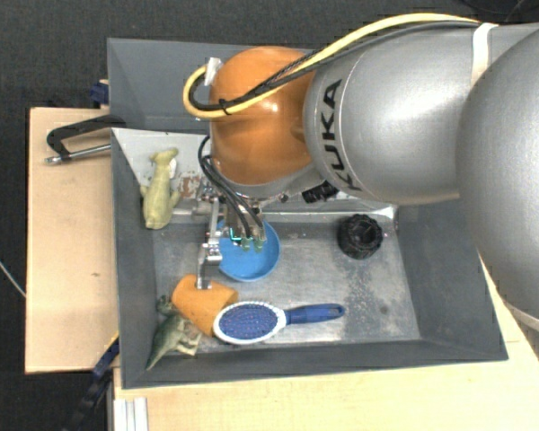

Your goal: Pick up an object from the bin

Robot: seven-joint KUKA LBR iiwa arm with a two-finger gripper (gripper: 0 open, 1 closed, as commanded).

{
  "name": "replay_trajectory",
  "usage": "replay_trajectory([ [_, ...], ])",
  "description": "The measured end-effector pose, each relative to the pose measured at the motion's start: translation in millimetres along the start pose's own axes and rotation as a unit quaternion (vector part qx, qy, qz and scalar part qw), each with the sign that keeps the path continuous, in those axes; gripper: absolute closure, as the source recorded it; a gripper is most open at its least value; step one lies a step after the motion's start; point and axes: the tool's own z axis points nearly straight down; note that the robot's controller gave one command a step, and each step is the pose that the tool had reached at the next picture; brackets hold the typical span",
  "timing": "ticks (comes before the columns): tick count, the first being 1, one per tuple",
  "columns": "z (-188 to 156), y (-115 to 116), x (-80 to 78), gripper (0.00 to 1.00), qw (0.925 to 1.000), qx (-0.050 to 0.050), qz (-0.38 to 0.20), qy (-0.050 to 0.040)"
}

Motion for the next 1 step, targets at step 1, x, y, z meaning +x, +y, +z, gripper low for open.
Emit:
replay_trajectory([
  [1,110.6,-85.9,-39.3,0.00,0.9971,-0.001,-0.075,-0.0067],
])
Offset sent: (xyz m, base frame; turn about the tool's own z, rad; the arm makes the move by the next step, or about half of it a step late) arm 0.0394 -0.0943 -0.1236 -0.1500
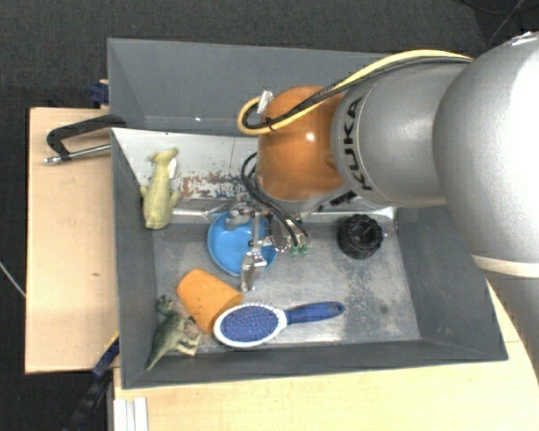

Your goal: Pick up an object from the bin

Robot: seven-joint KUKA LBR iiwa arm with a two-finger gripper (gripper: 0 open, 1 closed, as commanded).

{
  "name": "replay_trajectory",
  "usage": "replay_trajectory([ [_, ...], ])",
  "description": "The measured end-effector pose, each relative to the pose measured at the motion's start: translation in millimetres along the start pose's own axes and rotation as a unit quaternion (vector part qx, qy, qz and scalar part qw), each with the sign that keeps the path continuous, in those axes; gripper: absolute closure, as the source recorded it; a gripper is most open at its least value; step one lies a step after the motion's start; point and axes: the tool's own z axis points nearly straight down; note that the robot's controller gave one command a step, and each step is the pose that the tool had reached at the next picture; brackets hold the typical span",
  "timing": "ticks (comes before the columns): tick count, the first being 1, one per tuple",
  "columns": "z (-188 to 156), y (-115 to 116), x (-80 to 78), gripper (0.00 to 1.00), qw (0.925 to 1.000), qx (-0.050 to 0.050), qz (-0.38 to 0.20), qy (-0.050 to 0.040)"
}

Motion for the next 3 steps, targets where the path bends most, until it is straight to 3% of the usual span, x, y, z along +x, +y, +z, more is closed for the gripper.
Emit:
replay_trajectory([
  [1,6.5,20.7,8.2,0.00,1.0000,0.003,0.003,-0.0025],
  [3,3.3,19.3,5.5,0.00,1.0000,0.001,0.004,0.0015],
])
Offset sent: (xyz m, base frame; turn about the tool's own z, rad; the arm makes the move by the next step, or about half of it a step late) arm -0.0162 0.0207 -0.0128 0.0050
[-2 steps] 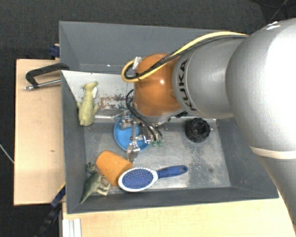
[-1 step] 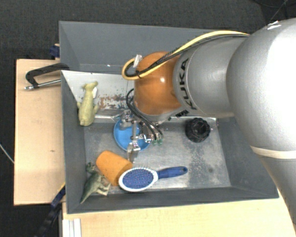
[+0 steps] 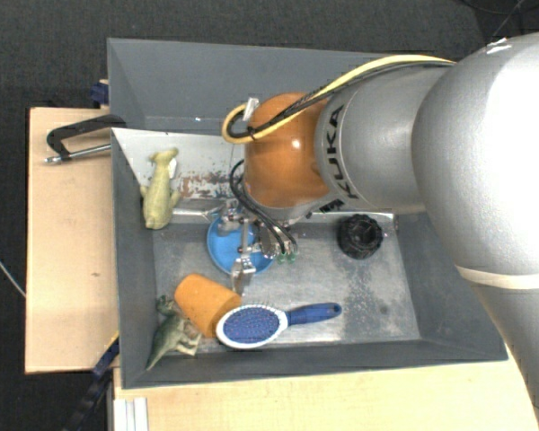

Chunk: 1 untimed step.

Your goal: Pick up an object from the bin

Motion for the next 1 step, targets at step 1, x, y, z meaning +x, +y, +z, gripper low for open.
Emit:
replay_trajectory([
  [1,-0.8,0.1,-0.8,0.00,1.0000,0.000,0.001,0.0002],
])
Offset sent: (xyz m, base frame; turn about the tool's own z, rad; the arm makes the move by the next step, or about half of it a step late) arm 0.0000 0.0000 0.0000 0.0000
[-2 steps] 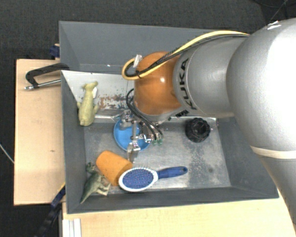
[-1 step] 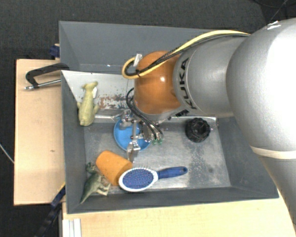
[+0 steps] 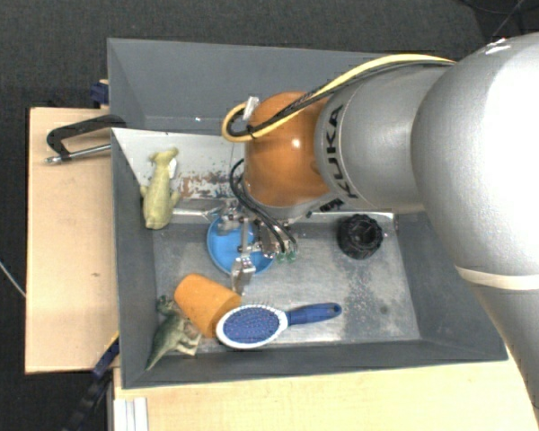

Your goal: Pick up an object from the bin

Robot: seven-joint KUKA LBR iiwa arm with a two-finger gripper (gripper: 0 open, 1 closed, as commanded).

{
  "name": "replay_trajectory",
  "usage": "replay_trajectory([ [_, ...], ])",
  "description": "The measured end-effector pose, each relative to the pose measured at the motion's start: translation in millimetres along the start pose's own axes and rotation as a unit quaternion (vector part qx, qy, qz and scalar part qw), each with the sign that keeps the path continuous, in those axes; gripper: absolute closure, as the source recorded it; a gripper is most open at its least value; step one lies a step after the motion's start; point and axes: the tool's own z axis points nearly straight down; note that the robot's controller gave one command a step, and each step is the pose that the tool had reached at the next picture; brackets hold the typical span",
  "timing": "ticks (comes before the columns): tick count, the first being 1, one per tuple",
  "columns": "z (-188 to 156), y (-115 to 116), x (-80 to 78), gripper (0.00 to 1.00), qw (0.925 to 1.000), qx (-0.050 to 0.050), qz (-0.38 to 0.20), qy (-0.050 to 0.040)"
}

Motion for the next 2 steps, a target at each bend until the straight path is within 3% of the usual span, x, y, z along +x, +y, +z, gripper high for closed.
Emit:
replay_trajectory([
  [1,-2.7,0.0,-0.3,1.00,1.0000,0.000,0.000,0.0019],
  [2,-74.1,1.1,-3.9,1.00,1.0000,-0.001,0.000,-0.0051],
])
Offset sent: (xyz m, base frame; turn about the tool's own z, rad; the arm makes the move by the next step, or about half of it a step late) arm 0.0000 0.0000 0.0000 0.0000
